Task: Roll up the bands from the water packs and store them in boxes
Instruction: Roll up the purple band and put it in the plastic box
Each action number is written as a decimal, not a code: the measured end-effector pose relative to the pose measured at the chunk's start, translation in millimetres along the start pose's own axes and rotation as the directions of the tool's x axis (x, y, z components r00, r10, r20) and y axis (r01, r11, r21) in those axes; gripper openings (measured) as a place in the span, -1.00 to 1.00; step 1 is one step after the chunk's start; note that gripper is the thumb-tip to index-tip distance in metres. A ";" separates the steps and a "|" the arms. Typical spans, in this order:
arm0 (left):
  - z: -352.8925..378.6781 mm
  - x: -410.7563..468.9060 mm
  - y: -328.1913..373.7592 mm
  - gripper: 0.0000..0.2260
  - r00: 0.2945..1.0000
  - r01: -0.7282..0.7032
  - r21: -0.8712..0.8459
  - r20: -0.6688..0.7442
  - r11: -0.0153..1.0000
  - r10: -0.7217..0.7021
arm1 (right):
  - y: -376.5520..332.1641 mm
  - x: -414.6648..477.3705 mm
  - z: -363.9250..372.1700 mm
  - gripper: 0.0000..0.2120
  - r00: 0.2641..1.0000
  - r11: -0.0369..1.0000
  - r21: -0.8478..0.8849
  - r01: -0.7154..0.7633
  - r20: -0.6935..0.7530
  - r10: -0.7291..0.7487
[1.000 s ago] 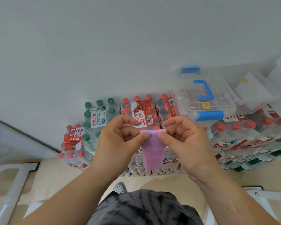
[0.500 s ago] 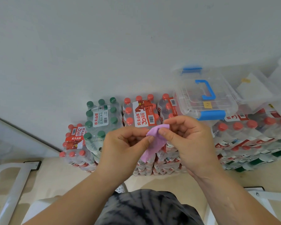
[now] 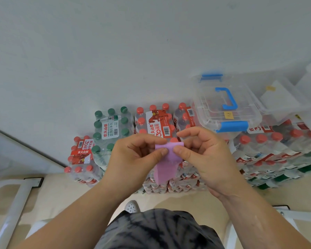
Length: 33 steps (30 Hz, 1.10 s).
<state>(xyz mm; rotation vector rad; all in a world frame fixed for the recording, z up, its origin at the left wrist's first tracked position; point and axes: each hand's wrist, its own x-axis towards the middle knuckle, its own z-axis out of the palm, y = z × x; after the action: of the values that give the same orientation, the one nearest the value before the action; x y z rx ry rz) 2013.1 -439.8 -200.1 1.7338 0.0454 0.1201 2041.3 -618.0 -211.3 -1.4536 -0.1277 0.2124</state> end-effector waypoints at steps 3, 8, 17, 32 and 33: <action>0.4 -0.3 1.6 -0.83 0.999 0.013 0.009 -0.035 1.000 -0.012 | 0.4 -0.2 -0.8 -0.70 1.000 0.999 -0.032 0.006 0.020 -0.005; -1.5 1.5 4.0 -0.81 1.000 0.027 0.022 0.008 0.999 -0.027 | -1.3 -0.1 -0.6 -0.76 1.000 0.997 -0.076 0.017 0.014 -0.016; -7.7 5.4 8.1 -0.90 0.987 0.111 0.051 0.115 0.993 -0.116 | -0.1 -1.1 -4.4 -0.87 0.999 0.978 -0.203 0.054 0.016 -0.052; -3.7 -1.1 5.1 -0.88 1.000 -0.011 0.052 0.017 0.999 0.010 | -1.3 -2.4 2.5 -0.80 1.000 0.999 -0.041 0.022 -0.004 -0.023; -3.5 -1.5 6.1 -0.89 1.000 -0.012 0.050 0.009 0.999 0.012 | -1.1 -2.6 2.2 -0.78 1.000 0.999 -0.040 0.017 0.003 -0.017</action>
<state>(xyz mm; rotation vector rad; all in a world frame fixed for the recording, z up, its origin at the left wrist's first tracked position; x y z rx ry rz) 2011.0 -437.5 -193.6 1.7846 0.0321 0.1213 2038.4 -616.6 -209.8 -1.4916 -0.1474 0.1991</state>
